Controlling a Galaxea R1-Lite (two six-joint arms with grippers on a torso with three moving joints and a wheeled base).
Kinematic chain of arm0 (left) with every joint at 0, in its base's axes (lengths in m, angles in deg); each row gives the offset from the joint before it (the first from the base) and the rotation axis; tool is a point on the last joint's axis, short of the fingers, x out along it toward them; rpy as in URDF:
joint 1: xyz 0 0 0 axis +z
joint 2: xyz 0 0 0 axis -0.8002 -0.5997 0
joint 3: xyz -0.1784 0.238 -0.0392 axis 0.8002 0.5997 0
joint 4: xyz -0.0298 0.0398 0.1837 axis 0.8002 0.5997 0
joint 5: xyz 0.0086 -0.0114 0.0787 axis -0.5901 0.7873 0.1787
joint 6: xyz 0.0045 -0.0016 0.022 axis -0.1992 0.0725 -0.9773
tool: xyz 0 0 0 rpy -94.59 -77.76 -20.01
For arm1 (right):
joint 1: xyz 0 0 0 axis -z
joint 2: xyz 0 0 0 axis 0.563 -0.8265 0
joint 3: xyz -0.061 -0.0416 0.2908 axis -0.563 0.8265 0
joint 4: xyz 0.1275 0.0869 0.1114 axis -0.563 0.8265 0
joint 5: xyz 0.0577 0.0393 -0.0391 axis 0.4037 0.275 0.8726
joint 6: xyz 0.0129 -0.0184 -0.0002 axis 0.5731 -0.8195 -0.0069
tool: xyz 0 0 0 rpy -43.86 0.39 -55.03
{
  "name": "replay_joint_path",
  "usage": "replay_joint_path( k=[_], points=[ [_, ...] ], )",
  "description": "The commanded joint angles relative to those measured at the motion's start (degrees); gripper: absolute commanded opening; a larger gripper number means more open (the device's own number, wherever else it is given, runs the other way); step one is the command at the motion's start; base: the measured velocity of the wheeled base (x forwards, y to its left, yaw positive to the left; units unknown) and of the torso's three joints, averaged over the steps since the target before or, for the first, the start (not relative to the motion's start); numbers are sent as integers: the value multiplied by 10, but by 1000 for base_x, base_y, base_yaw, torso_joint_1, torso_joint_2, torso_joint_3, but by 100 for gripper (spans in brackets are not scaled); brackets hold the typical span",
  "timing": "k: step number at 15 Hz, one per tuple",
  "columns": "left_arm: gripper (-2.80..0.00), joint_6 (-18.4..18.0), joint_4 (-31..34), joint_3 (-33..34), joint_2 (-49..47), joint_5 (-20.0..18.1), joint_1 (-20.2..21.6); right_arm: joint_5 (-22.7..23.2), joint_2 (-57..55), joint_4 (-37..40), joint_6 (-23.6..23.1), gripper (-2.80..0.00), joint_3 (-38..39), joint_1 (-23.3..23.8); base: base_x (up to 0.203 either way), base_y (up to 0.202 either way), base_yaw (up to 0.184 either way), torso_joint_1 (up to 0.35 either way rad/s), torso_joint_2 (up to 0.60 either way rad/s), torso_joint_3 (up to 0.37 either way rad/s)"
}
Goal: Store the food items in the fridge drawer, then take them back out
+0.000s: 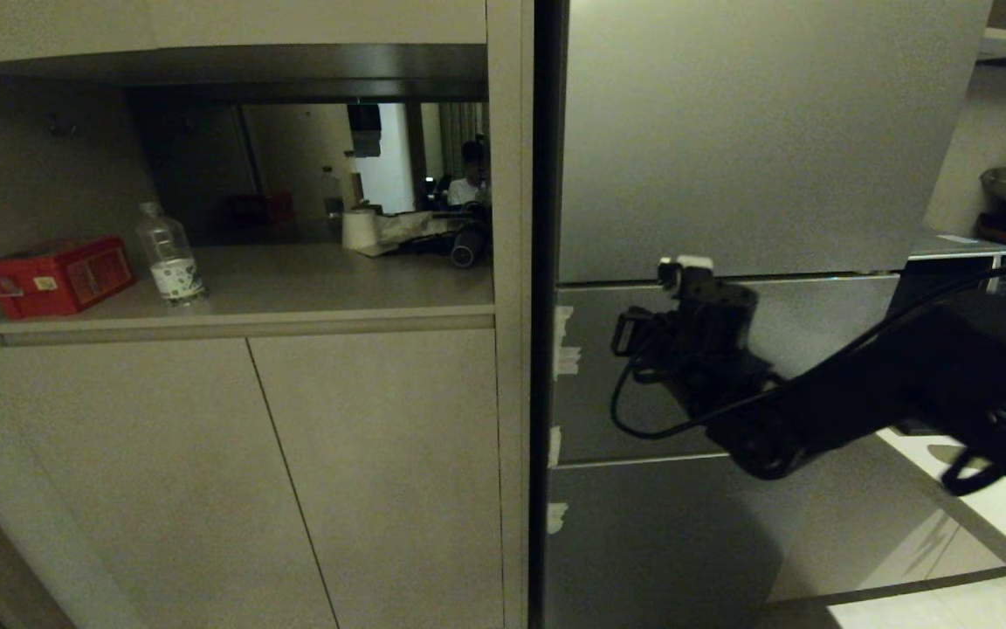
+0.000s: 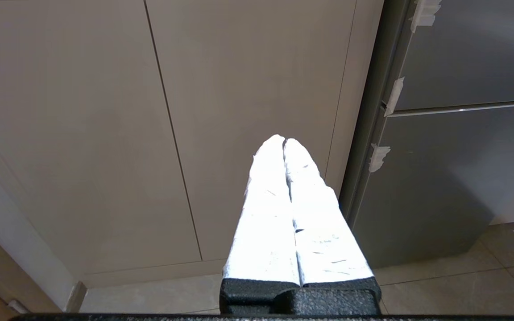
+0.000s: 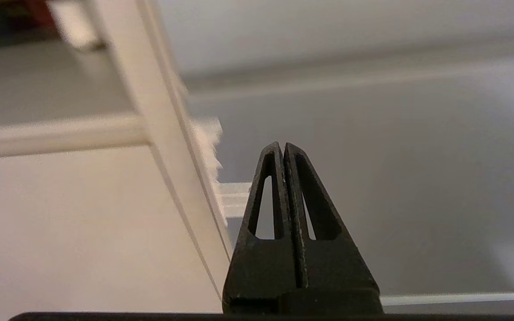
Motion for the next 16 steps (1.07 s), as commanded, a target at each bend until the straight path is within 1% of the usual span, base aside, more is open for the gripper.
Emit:
replay_joint_path(
  k=[1, 3, 5, 8, 10, 12, 13, 14, 16],
  points=[
    [-280, 0, 0, 0, 0, 0, 0, 17, 326, 78, -13, -280, 141, 7, 0, 0, 0, 0, 0, 0],
    [-280, 0, 0, 0, 0, 0, 0, 53, 521, 161, -31, -280, 259, 39, 0, 0, 0, 0, 0, 0],
    [-280, 0, 0, 0, 0, 0, 0, 93, 698, 250, -49, -280, 372, 87, 0, 0, 0, 0, 0, 0],
    [-280, 0, 0, 0, 0, 0, 0, 137, 926, 363, -78, -280, 529, 147, 0, 0, 0, 0, 0, 0],
    [-280, 0, 0, 0, 0, 0, 0, 158, 1041, 423, -105, -280, 614, 184, 0, 0, 0, 0, 0, 0],
    [-280, 0, 0, 0, 0, 0, 0, 182, 1146, 483, -125, -280, 647, 217, 0, 0, 0, 0, 0, 0],
    [-280, 0, 0, 0, 0, 0, 0, 192, 1192, 497, -136, -280, 655, 226, 0, 0, 0, 0, 0, 0],
    [-280, 0, 0, 0, 0, 0, 0, 200, 1222, 506, -148, -280, 662, 233, 0, 0, 0, 0, 0, 0],
    [-280, 0, 0, 0, 0, 0, 0, 215, 1230, 526, -169, -280, 675, 248, 0, 0, 0, 0, 0, 0]
  ],
)
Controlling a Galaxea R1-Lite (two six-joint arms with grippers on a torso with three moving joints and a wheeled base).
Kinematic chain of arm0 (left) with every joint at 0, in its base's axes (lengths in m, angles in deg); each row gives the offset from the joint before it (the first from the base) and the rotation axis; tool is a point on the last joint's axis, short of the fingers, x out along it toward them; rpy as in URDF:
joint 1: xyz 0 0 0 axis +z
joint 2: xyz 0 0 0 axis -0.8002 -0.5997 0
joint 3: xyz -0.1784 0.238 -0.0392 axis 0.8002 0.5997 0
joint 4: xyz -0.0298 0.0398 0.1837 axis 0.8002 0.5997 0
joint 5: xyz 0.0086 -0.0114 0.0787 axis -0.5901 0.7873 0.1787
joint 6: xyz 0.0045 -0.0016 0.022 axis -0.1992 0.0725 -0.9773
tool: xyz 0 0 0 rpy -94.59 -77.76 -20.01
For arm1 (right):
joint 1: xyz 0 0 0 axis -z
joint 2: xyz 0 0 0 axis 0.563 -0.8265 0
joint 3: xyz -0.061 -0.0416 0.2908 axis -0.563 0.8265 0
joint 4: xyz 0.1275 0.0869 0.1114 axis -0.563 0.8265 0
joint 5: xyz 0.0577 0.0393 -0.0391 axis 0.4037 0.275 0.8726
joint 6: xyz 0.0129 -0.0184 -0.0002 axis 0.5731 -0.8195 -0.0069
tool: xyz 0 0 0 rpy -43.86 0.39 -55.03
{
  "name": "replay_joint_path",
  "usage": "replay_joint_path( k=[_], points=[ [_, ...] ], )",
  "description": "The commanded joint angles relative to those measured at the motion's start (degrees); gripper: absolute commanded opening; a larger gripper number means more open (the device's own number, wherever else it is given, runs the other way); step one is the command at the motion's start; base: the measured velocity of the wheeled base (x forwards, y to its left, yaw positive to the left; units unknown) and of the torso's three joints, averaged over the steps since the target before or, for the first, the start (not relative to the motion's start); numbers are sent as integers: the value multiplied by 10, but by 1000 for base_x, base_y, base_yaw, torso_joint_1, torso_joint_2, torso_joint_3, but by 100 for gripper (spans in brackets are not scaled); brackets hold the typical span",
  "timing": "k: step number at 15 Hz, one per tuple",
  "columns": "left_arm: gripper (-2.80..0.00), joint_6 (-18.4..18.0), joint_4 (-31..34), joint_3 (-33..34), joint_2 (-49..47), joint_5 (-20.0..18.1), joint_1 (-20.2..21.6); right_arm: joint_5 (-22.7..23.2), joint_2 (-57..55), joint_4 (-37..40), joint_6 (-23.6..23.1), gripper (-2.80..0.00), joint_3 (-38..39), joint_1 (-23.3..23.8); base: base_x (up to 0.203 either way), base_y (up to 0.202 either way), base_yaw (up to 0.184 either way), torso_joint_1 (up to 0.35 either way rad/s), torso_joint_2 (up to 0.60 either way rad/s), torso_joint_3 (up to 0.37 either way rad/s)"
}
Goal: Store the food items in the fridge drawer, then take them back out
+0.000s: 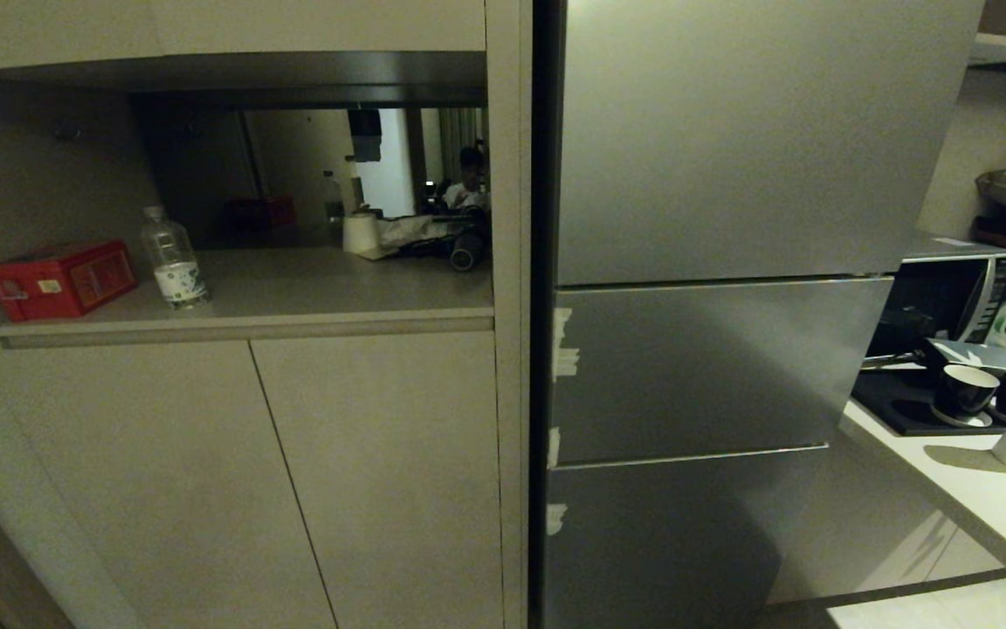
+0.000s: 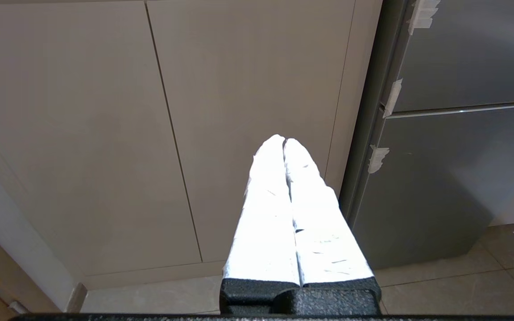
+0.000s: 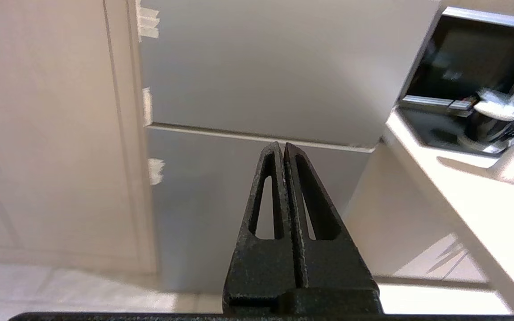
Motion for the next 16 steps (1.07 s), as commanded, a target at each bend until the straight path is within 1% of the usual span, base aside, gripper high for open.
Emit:
replay_joint_path(
  k=[1, 3, 6, 8, 12, 14, 16],
  points=[
    [-280, 0, 0, 0, 0, 0, 0, 6, 53, 6, 1, -280, 21, 12, 0, 0, 0, 0, 0, 0],
    [-280, 0, 0, 0, 0, 0, 0, 5, 53, 6, 7, -280, 20, 12, 0, 0, 0, 0, 0, 0],
    [-280, 0, 0, 0, 0, 0, 0, -1, 53, 6, 39, -280, 21, 12, 0, 0, 0, 0, 0, 0],
    [-280, 0, 0, 0, 0, 0, 0, -16, 53, 6, 49, -280, 21, 12, 0, 0, 0, 0, 0, 0],
    [-280, 0, 0, 0, 0, 0, 0, -17, 53, 5, 52, -280, 21, 12, 0, 0, 0, 0, 0, 0],
    [-280, 0, 0, 0, 0, 0, 0, -20, 53, 4, 62, -280, 21, 12, 0, 0, 0, 0, 0, 0],
    [-280, 0, 0, 0, 0, 0, 0, -17, 53, 5, 51, -280, 21, 12, 0, 0, 0, 0, 0, 0]
  ],
)
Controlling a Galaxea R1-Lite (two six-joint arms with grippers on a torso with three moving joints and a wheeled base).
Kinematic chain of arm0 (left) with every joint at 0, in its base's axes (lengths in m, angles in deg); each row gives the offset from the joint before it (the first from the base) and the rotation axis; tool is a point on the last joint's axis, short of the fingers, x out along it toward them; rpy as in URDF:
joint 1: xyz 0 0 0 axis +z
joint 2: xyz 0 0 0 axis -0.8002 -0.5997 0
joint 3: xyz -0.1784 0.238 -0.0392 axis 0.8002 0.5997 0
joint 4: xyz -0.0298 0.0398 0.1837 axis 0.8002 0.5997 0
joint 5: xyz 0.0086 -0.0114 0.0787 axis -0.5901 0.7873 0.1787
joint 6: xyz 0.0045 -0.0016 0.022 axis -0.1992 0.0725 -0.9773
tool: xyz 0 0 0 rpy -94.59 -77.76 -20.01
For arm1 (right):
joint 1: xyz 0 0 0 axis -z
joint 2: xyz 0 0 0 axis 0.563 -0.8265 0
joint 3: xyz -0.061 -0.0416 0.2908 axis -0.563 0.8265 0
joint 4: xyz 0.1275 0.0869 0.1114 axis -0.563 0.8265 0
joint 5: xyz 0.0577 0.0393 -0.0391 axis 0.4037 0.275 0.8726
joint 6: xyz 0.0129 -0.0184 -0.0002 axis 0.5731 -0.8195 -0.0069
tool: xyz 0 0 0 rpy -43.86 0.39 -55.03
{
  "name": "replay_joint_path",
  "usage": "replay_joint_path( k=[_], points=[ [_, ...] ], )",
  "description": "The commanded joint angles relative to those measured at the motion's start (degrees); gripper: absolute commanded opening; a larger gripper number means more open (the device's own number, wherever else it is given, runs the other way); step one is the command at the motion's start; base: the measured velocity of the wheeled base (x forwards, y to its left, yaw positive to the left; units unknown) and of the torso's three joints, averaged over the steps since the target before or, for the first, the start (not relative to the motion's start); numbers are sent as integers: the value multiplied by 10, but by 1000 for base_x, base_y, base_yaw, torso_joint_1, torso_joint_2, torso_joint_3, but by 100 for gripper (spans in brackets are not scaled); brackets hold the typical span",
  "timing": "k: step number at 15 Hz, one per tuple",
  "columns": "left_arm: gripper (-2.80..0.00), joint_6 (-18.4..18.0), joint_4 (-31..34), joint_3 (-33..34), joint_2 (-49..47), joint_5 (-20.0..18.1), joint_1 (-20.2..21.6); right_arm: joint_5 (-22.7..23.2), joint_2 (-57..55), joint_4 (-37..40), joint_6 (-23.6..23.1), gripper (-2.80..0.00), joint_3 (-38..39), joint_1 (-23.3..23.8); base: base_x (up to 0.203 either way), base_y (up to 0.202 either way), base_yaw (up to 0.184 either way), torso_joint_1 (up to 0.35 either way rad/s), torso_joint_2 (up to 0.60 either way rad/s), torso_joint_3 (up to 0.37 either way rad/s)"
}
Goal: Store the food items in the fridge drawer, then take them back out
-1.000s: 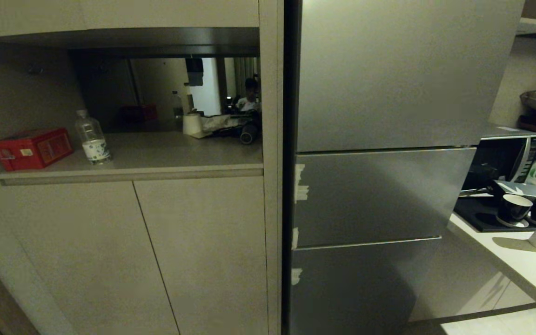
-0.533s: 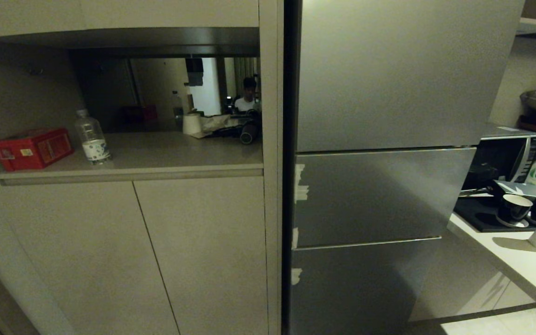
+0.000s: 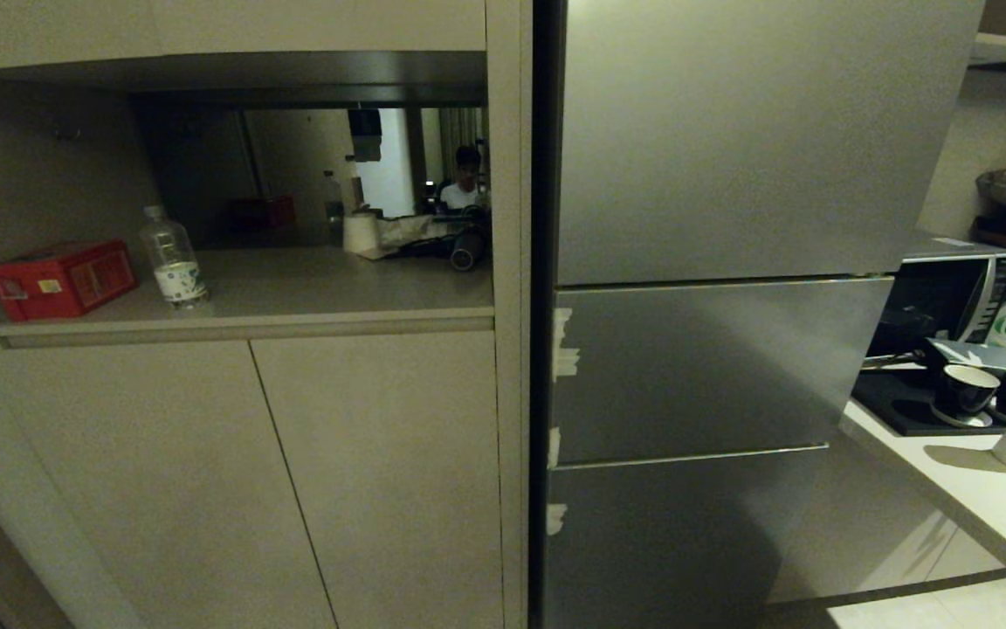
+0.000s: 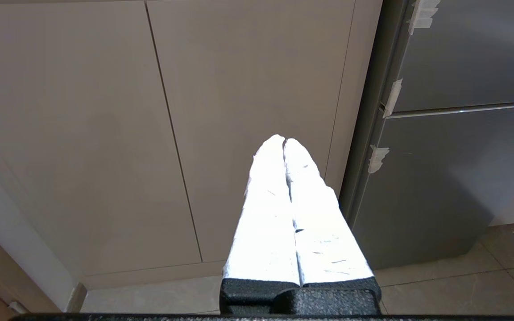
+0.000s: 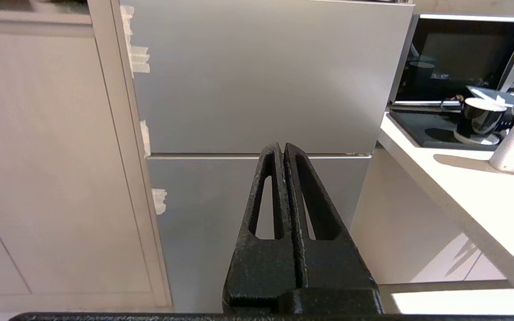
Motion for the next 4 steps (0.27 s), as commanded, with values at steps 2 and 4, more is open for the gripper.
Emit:
replay_joint_path(
  k=[2, 4],
  points=[
    [-280, 0, 0, 0, 0, 0, 0, 4, -1, 0, -8, -280, 18, 0, 0, 0, 0, 0, 0, 0],
    [-280, 0, 0, 0, 0, 0, 0, 2, -1, 1, -12, -280, 18, 0, 0, 0, 0, 0, 0, 0]
  ],
)
